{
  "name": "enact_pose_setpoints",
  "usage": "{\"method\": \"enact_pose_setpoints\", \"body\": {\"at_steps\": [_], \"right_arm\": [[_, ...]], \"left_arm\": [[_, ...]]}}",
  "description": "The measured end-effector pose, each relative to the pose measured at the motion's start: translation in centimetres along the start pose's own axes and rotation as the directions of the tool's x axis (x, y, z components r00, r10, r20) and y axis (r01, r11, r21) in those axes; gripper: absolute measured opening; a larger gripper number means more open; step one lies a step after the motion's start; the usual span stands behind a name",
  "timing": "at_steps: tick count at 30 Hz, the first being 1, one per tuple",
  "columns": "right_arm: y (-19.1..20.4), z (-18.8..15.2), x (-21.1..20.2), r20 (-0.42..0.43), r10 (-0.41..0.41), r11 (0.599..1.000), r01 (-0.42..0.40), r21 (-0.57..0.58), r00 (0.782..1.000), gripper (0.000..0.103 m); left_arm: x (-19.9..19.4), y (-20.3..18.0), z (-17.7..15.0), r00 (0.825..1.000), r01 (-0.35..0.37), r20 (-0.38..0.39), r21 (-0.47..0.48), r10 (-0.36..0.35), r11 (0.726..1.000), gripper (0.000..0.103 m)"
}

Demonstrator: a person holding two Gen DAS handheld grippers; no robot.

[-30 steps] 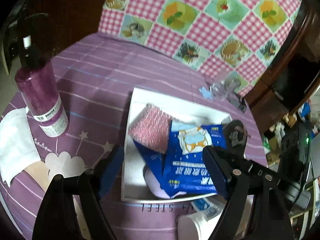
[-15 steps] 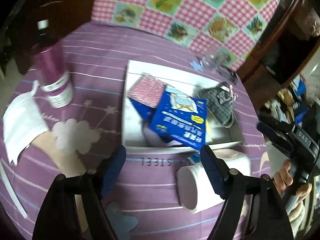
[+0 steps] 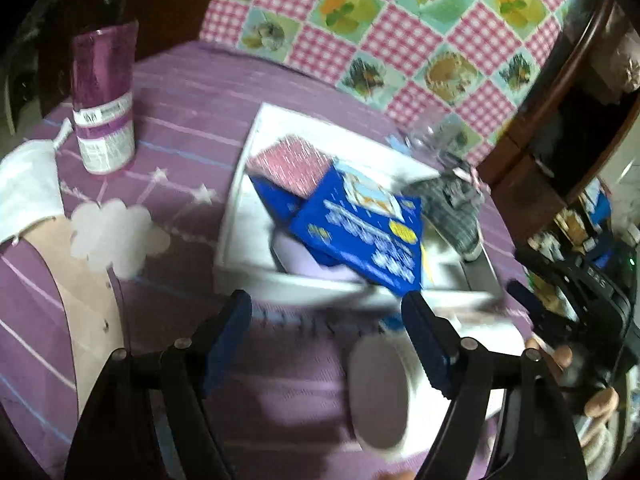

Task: Organize soft objects
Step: 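Move both grippers toward small blue-white packet and clear bag with beige puff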

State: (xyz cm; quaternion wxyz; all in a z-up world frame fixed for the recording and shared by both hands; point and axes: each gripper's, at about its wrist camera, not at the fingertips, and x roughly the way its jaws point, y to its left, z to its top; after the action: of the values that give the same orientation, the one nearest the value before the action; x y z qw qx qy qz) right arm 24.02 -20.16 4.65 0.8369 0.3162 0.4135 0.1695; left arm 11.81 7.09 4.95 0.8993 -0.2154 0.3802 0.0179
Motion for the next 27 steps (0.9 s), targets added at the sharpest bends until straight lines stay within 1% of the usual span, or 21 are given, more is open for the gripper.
{"method": "enact_pose_setpoints", "body": {"at_steps": [1,2,3,4,6,7,8,10,11,12,14,17,19,21,23,24,26,27], "right_arm": [[-0.2,0.0,0.2,0.007,-0.015,1.000,0.015,-0.011,1.000,0.059],[-0.2,-0.2,0.6,0.001,-0.017,0.999,0.017,-0.027,1.000,0.059],[-0.1,-0.4,1.1,-0.017,-0.016,0.999,0.016,-0.036,1.000,0.059],[0.1,-0.8,1.6,-0.042,-0.013,0.999,0.012,-0.040,0.999,0.059],[0.8,-1.4,2.3,-0.097,-0.013,0.998,0.007,-0.062,0.995,0.059],[1.3,-1.5,2.2,-0.095,-0.030,0.995,0.021,-0.095,0.995,0.059],[1.8,-1.7,1.8,-0.071,-0.053,0.991,0.044,-0.124,0.996,0.059],[2.4,-2.0,0.9,-0.041,-0.083,0.986,0.076,-0.151,0.996,0.059],[2.5,-2.3,0.6,-0.045,-0.084,0.985,0.077,-0.153,0.995,0.059],[2.7,-2.6,0.2,-0.054,-0.088,0.984,0.078,-0.159,0.995,0.059],[2.9,-3.5,-0.5,-0.066,-0.109,0.978,0.095,-0.187,0.992,0.059],[2.9,-4.9,-1.5,-0.078,-0.115,0.972,0.096,-0.216,0.990,0.059],[2.8,-5.6,-1.9,-0.089,-0.110,0.969,0.087,-0.230,0.990,0.059],[2.7,-5.8,-2.0,-0.116,-0.098,0.971,0.070,-0.229,0.988,0.059],[3.1,-5.7,-1.9,-0.141,-0.113,0.965,0.075,-0.251,0.983,0.059],[3.5,-5.7,-2.0,-0.136,-0.134,0.957,0.093,-0.274,0.982,0.059],[4.3,-5.2,-2.2,-0.094,-0.207,0.931,0.166,-0.326,0.974,0.059],[4.8,-4.9,-2.3,-0.072,-0.229,0.918,0.191,-0.347,0.971,0.059]], "left_arm": [[0.2,0.0,0.2,1.000,-0.019,0.018,0.001,0.019,1.000,0.079],[0.6,0.0,0.4,0.999,-0.021,0.030,-0.003,0.021,1.000,0.081],[0.8,-0.2,0.5,0.999,-0.012,0.034,-0.011,0.013,1.000,0.082],[1.3,-0.3,0.4,1.000,0.014,0.026,-0.023,-0.013,1.000,0.082],[1.8,-0.5,0.3,0.999,0.034,-0.005,-0.012,-0.034,0.999,0.082],[1.6,-0.6,0.2,1.000,0.030,-0.011,-0.002,-0.030,1.000,0.082],[1.3,-0.6,-0.1,0.999,0.038,-0.015,-0.006,-0.039,0.999,0.082],[0.8,-0.4,-0.7,0.998,0.057,-0.036,-0.023,-0.058,0.998,0.082],[0.5,-0.4,-1.0,0.997,0.061,-0.046,-0.020,-0.062,0.998,0.082],[0.3,-0.6,-1.3,0.997,0.057,-0.050,-0.011,-0.058,0.998,0.082],[-0.3,-1.1,-2.0,0.998,0.015,-0.059,0.031,-0.014,0.999,0.082],[-1.4,-1.7,-3.1,0.997,-0.015,-0.068,0.091,0.021,0.996,0.082],[-1.9,-1.9,-3.5,0.998,-0.013,-0.065,0.110,0.020,0.994,0.082],[-1.8,-2.0,-3.5,0.996,-0.035,-0.082,0.134,0.046,0.990,0.082],[-1.6,-1.7,-3.1,0.994,-0.043,-0.095,0.146,0.057,0.988,0.082],[-1.5,-1.6,-2.7,0.993,-0.054,-0.100,0.148,0.069,0.988,0.082],[-1.1,-1.2,-1.8,0.987,-0.081,-0.128,0.144,0.099,0.986,0.082],[-0.7,-0.9,-1.3,0.983,-0.071,-0.157,0.127,0.090,0.989,0.082]]}}
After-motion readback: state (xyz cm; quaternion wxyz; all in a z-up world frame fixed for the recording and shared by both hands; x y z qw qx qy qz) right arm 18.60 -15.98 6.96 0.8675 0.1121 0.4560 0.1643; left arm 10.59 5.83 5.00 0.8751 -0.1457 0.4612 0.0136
